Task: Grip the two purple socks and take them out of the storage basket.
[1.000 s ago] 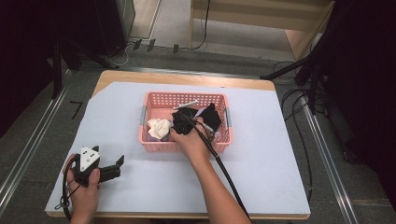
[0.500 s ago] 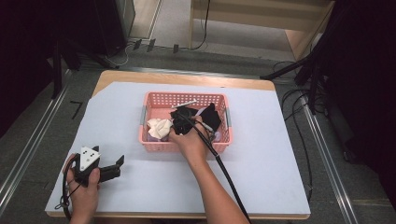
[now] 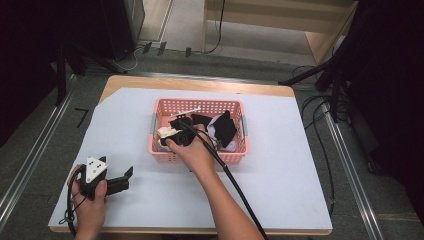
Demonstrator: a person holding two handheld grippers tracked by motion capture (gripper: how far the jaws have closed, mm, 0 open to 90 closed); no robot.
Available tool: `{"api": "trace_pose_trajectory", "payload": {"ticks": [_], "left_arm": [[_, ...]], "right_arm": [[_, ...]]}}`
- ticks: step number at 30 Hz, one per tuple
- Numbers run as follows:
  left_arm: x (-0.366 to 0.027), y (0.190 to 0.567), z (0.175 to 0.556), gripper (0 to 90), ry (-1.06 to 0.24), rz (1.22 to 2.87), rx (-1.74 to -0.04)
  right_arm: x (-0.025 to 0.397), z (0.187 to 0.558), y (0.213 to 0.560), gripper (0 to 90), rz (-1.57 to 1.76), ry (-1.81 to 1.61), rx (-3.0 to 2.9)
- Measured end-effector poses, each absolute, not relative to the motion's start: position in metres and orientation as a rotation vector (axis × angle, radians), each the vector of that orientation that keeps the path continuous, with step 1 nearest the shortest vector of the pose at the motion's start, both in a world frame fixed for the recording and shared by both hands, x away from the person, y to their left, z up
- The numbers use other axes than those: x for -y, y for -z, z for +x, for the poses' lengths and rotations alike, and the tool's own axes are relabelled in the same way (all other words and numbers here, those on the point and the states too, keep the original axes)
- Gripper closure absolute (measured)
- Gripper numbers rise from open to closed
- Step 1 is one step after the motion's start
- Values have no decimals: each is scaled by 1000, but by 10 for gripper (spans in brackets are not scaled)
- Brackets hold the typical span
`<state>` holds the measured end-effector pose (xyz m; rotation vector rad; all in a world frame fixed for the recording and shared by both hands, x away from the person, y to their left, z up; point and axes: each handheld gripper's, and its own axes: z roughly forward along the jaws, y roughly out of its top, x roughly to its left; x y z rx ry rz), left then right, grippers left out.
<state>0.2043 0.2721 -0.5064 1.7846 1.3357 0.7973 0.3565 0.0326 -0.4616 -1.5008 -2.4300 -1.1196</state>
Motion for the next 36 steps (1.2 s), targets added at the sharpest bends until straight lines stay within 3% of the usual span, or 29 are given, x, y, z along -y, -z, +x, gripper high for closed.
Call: {"api": "trace_pose_trajectory", "payload": {"ticks": [1, 3, 15, 18, 23, 31, 33, 34, 36], "left_arm": [[-272, 506, 204, 66, -796, 1786, -1335], [-272, 506, 204, 66, -795, 1786, -1334], [-273, 506, 204, 66, -789, 1797, -1335], [-273, 506, 204, 66, -793, 1793, -1334], [-272, 506, 204, 66, -797, 1786, -1336], [-272, 506, 204, 66, -793, 1790, -1336], [-272, 506, 204, 66, -793, 1790, -1336], [-273, 506, 204, 66, -791, 1794, -1334], [-273, 506, 204, 66, -790, 1790, -1334]], "right_arm": [[-30, 358, 461, 831, -1514, 1101, 2410], [-26, 360, 460, 898, -1549, 1055, 2395], [11, 347, 431, 897, -1944, 1694, 2646], [6, 347, 429, 762, -1799, 1716, 2591], [-23, 353, 452, 712, -1494, 1286, 2658], [-42, 365, 470, 541, -1548, 944, 2606], [-42, 367, 471, 566, -1555, 907, 2576], [-42, 370, 474, 696, -1556, 848, 2517], [-42, 370, 474, 852, -1522, 840, 2535]]}}
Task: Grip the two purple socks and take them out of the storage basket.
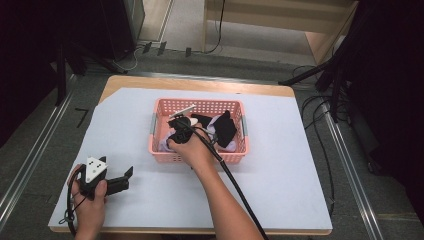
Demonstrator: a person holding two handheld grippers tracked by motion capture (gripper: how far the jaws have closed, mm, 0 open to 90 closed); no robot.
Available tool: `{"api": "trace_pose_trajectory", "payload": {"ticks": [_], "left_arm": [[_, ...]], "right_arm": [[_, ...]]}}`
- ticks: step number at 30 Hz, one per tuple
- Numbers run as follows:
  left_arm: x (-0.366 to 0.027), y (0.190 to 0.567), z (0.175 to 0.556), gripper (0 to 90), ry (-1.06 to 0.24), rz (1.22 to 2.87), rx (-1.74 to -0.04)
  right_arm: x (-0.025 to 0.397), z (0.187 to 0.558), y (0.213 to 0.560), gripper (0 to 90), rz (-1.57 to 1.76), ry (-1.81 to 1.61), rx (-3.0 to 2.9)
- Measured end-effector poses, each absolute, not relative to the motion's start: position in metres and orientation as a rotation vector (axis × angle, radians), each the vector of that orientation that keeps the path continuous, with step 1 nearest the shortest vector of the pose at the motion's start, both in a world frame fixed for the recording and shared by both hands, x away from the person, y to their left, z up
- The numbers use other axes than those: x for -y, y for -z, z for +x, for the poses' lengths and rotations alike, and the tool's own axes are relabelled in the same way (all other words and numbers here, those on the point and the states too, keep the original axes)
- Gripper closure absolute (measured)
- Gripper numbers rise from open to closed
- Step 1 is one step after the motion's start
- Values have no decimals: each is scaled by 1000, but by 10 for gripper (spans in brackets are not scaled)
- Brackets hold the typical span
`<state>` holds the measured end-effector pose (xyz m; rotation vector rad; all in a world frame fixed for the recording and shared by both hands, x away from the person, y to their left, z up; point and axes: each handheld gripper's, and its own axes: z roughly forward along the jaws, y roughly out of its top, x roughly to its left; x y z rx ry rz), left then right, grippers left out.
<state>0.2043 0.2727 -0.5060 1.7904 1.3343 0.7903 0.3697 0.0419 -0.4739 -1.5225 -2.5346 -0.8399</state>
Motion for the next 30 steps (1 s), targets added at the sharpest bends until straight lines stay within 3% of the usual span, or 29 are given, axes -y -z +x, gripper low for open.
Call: {"api": "trace_pose_trajectory", "payload": {"ticks": [16, 30], "left_arm": [[-273, 506, 204, 66, -788, 1798, -1334], [-273, 506, 204, 66, -788, 1797, -1339]], "right_arm": [[-7, 345, 439, 887, -1366, 1816, 2444], [8, 331, 417, 885, -1249, 2213, 2556]]}}
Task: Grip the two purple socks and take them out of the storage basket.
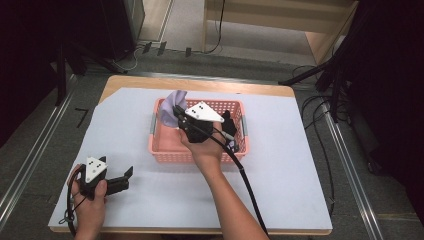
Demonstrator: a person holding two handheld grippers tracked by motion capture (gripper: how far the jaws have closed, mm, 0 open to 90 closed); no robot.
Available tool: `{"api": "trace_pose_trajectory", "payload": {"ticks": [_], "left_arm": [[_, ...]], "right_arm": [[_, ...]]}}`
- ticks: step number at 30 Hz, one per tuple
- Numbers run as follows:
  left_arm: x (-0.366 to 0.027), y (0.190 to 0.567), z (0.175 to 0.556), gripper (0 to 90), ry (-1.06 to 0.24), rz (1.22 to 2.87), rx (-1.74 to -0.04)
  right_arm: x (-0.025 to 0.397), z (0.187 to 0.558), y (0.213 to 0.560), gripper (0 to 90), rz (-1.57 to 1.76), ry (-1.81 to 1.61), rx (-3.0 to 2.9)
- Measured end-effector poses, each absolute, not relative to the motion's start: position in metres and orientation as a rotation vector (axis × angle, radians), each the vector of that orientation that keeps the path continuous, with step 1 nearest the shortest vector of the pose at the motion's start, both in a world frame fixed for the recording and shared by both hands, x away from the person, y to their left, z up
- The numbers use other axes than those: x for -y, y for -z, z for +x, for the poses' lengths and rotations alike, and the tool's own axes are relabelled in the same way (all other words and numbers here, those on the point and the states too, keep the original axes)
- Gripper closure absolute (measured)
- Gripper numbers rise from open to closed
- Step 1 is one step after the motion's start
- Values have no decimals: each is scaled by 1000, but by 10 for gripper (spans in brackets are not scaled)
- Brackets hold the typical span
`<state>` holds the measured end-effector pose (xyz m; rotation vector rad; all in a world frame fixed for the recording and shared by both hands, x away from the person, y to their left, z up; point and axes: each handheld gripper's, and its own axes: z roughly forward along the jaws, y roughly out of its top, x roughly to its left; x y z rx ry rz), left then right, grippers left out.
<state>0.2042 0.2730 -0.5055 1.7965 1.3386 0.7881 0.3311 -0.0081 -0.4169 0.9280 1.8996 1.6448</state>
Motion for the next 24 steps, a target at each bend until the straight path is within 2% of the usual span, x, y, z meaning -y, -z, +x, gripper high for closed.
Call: {"api": "trace_pose_trajectory", "payload": {"ticks": [9, 24], "left_arm": [[-273, 506, 205, 66, -794, 1793, -1334], [-273, 506, 205, 66, -793, 1792, -1335]], "right_arm": [[28, 328, 412, 885, 866, -1626, -1804], [73, 332, 403, 885, 947, -1565, -1688]]}}
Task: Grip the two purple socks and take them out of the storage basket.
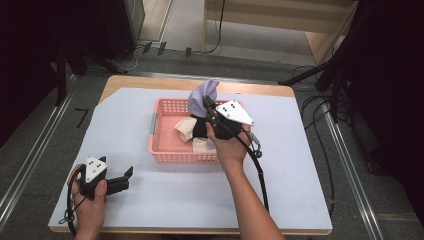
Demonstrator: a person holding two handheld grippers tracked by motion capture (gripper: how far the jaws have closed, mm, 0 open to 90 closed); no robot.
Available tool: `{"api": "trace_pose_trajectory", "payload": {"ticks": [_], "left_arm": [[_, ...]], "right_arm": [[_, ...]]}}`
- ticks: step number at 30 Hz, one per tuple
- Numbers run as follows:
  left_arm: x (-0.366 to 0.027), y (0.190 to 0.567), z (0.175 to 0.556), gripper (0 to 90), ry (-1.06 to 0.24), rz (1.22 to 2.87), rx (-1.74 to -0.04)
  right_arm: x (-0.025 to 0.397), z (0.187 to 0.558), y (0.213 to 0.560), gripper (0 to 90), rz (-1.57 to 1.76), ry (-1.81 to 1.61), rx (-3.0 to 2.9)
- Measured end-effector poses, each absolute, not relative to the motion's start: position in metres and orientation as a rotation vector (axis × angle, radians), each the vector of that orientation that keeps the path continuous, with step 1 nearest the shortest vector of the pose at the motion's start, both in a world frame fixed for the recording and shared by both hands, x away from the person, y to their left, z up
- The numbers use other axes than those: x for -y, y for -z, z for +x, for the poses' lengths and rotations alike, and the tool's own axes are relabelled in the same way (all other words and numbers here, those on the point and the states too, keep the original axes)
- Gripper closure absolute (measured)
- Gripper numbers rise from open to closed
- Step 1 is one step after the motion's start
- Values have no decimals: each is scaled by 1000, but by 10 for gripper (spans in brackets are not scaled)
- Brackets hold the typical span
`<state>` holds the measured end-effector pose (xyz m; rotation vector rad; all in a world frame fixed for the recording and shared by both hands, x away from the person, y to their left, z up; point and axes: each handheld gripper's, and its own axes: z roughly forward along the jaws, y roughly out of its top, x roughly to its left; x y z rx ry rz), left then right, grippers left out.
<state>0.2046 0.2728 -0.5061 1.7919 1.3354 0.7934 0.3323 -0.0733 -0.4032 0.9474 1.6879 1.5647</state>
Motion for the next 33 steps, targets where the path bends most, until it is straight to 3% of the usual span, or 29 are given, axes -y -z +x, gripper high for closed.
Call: {"api": "trace_pose_trajectory", "payload": {"ticks": [15, 33], "left_arm": [[-272, 506, 204, 66, -793, 1794, -1337], [-272, 506, 204, 66, -799, 1789, -1333]], "right_arm": [[108, 334, 405, 884, 1006, -1466, -1665], [194, 331, 428, 883, 1170, -1342, -1542]]}}
